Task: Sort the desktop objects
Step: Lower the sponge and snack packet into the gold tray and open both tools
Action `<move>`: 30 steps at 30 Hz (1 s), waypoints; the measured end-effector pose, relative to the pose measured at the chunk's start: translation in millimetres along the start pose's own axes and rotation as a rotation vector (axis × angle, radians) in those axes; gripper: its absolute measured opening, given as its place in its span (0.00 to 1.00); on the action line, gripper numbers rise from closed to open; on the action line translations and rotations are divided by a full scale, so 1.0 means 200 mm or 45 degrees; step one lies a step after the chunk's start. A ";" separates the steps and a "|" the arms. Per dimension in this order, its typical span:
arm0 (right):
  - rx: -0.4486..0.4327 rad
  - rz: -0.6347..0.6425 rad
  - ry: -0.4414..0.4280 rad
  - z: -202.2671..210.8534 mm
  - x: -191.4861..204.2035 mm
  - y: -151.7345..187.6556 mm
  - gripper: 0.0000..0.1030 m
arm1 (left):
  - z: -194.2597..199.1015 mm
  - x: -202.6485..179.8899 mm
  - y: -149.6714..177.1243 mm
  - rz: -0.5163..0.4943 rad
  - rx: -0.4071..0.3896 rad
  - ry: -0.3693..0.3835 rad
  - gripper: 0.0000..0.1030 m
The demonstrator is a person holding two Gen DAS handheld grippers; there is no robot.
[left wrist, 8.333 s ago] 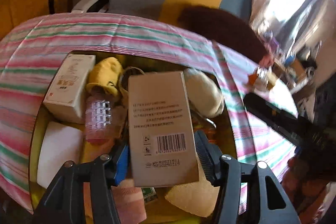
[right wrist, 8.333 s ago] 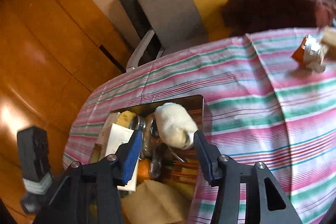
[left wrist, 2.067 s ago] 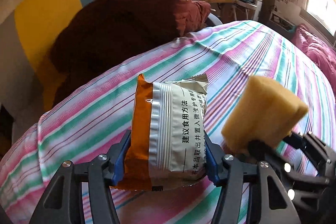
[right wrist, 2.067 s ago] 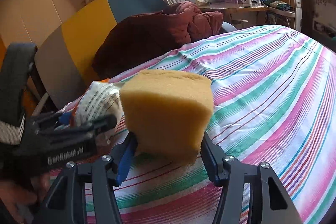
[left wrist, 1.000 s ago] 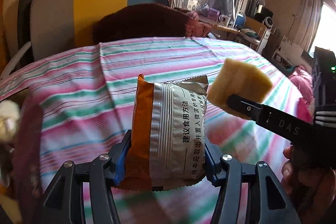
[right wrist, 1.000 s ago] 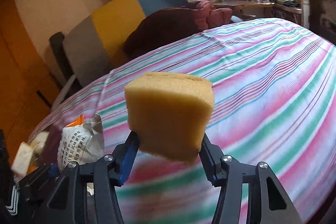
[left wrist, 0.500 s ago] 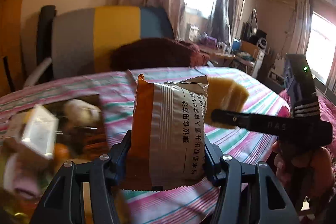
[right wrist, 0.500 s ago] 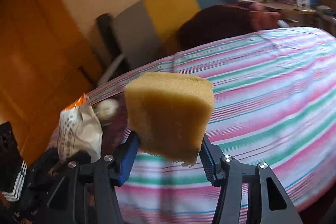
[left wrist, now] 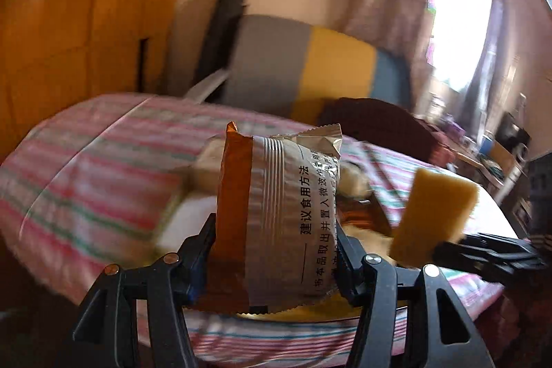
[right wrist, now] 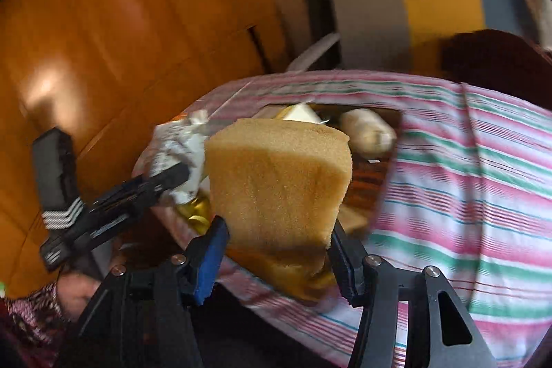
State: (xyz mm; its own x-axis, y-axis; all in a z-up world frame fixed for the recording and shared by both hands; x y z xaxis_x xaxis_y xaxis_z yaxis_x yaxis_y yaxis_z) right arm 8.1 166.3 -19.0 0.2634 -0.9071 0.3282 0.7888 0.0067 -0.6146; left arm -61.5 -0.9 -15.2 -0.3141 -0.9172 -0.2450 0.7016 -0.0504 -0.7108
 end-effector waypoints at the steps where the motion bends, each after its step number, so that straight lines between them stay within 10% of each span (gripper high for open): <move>1: 0.033 0.022 0.000 -0.04 0.04 0.01 0.55 | -0.02 0.05 0.01 0.024 0.016 -0.010 0.57; 12: 0.234 0.113 0.130 -0.36 0.10 0.04 0.59 | -0.31 0.17 0.10 0.125 0.250 0.067 0.61; 21: 0.131 -0.009 -0.040 -0.17 0.04 -0.01 0.69 | -0.02 0.13 -0.01 0.047 -0.011 0.034 0.63; 26: 0.069 0.024 -0.027 -0.09 0.04 -0.03 0.33 | -0.01 0.19 -0.06 0.116 -0.047 0.014 0.62; 30: 0.036 0.149 -0.025 -0.09 0.17 -0.08 0.27 | -0.09 0.23 -0.02 0.147 0.046 -0.023 0.54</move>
State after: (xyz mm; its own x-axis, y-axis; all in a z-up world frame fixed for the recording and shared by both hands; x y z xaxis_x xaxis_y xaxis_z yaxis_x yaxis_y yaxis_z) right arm -5.8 127.6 -10.9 0.3649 -0.8912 0.2693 0.7674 0.1241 -0.6291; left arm -90.2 -35.7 -36.1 -0.2184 -0.9248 -0.3114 0.7549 0.0421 -0.6545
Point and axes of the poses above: each gripper's, at about its wrist camera, not at the fingertips, and z roughly against the way its jaws point, x to its left, y to its underside, the point moved 9 cm from there along -z, roughly the way its jaws point, and after that the axes turned 6 degrees about x, right-handed, at the moved point
